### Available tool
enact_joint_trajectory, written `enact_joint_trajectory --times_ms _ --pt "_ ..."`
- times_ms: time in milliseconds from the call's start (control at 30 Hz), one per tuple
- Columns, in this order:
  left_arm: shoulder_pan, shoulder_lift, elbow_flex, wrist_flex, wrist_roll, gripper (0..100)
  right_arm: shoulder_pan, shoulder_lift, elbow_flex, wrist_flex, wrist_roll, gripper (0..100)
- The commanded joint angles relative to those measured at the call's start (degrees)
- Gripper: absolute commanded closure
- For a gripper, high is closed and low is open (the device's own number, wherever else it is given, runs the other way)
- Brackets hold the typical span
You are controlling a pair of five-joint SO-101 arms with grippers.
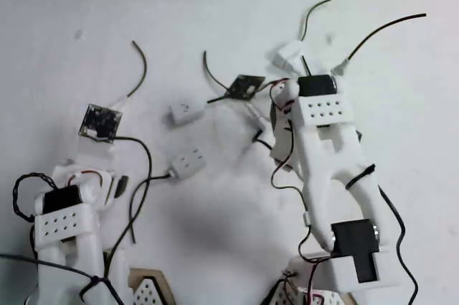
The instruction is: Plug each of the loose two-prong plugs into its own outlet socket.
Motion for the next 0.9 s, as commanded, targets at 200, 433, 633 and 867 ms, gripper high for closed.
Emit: enact_joint_trajectory --times_ms 200,433,633,867 --pt "-0.3 -1.1 -0.3 -1.0 -0.5 72 0.4 -1.3 -0.5 4.8 2.0 80.4" --pt "-0.3 -1.1 -0.3 -1.0 -0.5 72 1.6 -10.2 4.6 5.6 2.5 81.1" --pt "-0.2 -1.1 -0.3 -1.0 -0.5 72 5.1 -19.2 17.5 5.4 2.5 82.9" --pt "-0.2 -1.1 -0.3 -1.0 -0.5 72 12.1 -19.8 25.9 -1.4 2.6 82.4"
